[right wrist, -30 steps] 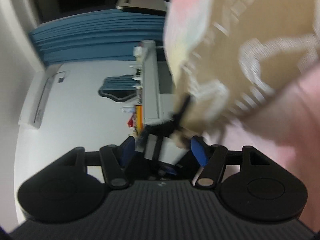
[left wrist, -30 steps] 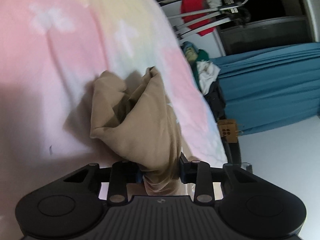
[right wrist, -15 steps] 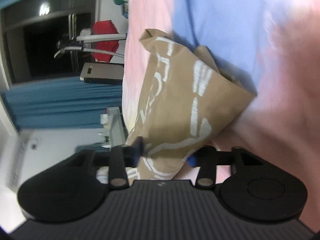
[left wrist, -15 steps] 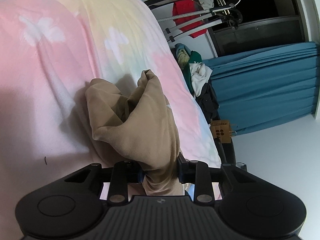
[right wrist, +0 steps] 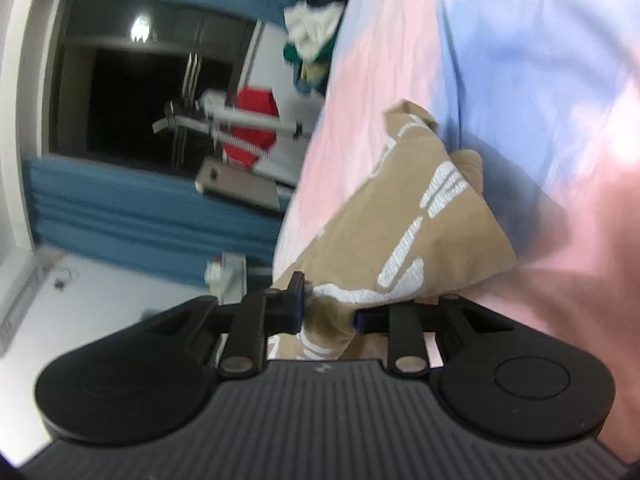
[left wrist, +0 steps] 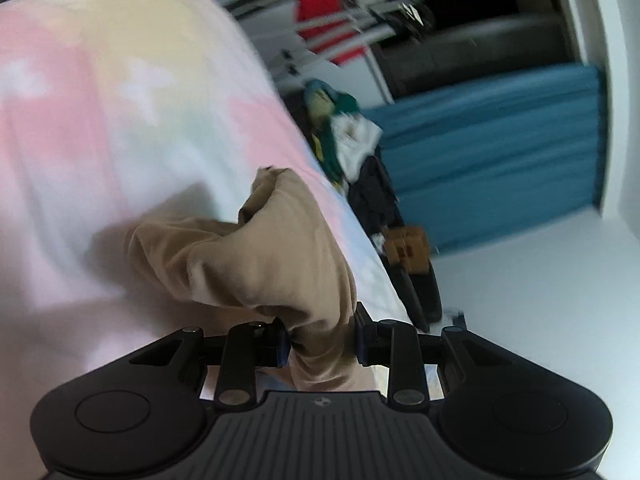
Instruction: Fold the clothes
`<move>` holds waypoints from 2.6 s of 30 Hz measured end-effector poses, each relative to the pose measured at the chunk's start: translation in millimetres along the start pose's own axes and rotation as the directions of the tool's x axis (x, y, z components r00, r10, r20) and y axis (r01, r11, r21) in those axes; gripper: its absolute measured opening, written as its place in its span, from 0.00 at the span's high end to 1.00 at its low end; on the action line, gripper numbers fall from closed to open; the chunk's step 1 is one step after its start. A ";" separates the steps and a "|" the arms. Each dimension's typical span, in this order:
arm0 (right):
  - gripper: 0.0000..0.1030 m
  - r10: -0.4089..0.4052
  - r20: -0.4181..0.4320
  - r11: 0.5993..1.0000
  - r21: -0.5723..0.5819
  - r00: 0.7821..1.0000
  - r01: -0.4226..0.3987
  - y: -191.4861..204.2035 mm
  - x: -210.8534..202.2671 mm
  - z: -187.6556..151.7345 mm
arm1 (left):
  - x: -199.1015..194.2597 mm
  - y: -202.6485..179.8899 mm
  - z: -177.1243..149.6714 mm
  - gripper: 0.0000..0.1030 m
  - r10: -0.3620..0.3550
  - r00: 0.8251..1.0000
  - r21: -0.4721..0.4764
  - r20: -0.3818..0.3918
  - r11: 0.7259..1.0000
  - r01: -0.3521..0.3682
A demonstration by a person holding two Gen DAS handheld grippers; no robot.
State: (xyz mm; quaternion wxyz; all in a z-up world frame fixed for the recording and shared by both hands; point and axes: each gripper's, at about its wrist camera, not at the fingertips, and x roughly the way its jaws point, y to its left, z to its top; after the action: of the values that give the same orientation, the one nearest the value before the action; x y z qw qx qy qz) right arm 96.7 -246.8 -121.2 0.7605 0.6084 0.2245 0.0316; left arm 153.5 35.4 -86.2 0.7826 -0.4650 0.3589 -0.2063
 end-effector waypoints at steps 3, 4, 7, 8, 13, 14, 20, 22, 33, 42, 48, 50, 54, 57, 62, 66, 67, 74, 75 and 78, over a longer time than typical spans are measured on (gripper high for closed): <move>0.75 -0.002 0.080 1.000 0.025 0.997 0.000 3.8 -31.0 36.2 | 46.2 -43.4 -9.0 0.70 -0.024 0.997 -0.003 -0.077 1.000 0.024; 0.75 -0.005 0.108 0.999 0.032 0.994 0.002 5.3 -39.2 51.3 | 65.8 -58.1 -11.8 0.70 -0.033 0.994 -0.010 -0.106 0.999 0.032; 0.75 -0.031 0.199 0.999 0.046 0.980 0.022 7.8 -61.2 106.4 | 132.5 -106.3 -23.6 0.70 -0.056 0.982 0.004 -0.182 0.998 0.058; 0.75 -0.044 0.234 0.998 0.046 0.971 0.034 8.9 -65.9 126.9 | 155.1 -122.6 -27.7 0.70 -0.063 0.976 0.009 -0.207 0.998 0.067; 0.75 -0.080 0.381 0.993 -0.053 0.921 0.108 22.3 -68.4 225.7 | 257.9 -178.8 -49.9 0.70 -0.149 0.955 0.009 -0.256 0.988 0.157; 0.75 -0.094 0.404 0.990 -0.061 0.910 0.129 20.8 -67.7 240.3 | 276.6 -186.9 -53.4 0.70 -0.149 0.950 0.032 -0.274 0.986 0.164; 0.75 -0.130 0.486 0.960 -0.156 0.864 0.231 -8.1 -52.1 295.8 | 348.8 -198.0 -79.6 0.69 -0.101 0.956 0.186 -0.276 0.970 0.156; 0.75 -0.138 0.477 0.957 -0.162 0.868 0.241 -31.6 -46.7 299.2 | 356.5 -179.6 -86.0 0.69 -0.077 0.952 0.199 -0.295 0.970 0.140; 0.75 -0.291 0.311 0.937 -0.100 0.905 0.335 -128.9 -53.2 207.2 | 334.0 -76.7 -119.8 0.66 0.168 0.893 0.408 -0.419 0.913 0.020; 0.65 -0.471 0.257 0.852 -0.116 0.844 0.511 -104.5 -78.5 188.0 | 278.3 -108.9 -144.0 0.39 0.310 0.887 0.620 -0.342 0.784 -0.035; 0.62 -0.454 0.320 0.793 -0.280 0.832 0.540 -40.1 -127.5 161.6 | 199.7 -181.4 -154.9 0.21 0.300 0.926 0.771 -0.230 0.636 -0.014; 0.49 -0.427 0.355 0.779 -0.323 0.832 0.537 -19.8 -145.9 150.2 | 171.0 -201.2 -160.0 0.17 0.275 0.943 0.804 -0.187 0.595 -0.014; 0.29 -0.379 0.406 0.750 -0.393 0.832 0.533 11.1 -173.0 133.4 | 106.5 -227.6 -171.4 0.08 0.213 0.973 0.864 -0.092 0.502 -0.028; 0.29 -0.346 0.425 0.720 -0.451 0.837 0.527 26.4 -189.7 117.9 | 60.6 -240.0 -183.1 0.00 0.152 0.987 0.893 -0.048 0.450 -0.026; 0.28 -0.303 0.472 0.647 -0.536 0.828 0.542 38.6 -210.5 83.3 | -0.3 -239.3 -201.2 0.00 0.085 0.996 0.915 0.026 0.399 -0.058; 0.28 -0.257 0.502 0.583 -0.601 0.826 0.547 40.1 -217.6 52.0 | -30.4 -228.8 -217.1 0.00 0.060 0.994 0.928 0.087 0.357 -0.103; 0.28 -0.247 0.510 0.561 -0.618 0.824 0.551 39.5 -217.4 44.3 | -34.1 -225.0 -219.1 0.00 0.061 0.994 0.927 0.086 0.360 -0.103; 0.28 -0.188 0.554 0.477 -0.670 0.811 0.569 32.4 -214.5 4.6 | -46.5 -201.8 -234.3 0.00 0.046 0.989 0.935 0.138 0.322 -0.145; 0.29 -0.188 0.556 0.469 -0.674 0.810 0.571 31.6 -212.9 1.8 | -47.5 -198.9 -235.7 0.00 0.041 0.989 0.936 0.145 0.319 -0.151; 0.29 -0.176 0.553 0.453 -0.689 0.814 0.566 29.3 -209.0 -4.9 | -51.0 -190.1 -239.1 0.00 0.027 0.987 0.935 0.161 0.315 -0.162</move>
State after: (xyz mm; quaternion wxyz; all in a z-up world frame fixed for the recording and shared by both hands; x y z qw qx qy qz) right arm -86.0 -301.9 -31.1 0.9698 0.1000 0.1501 -0.1640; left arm -58.2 -161.4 25.1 0.9365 0.0888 0.1519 -0.3035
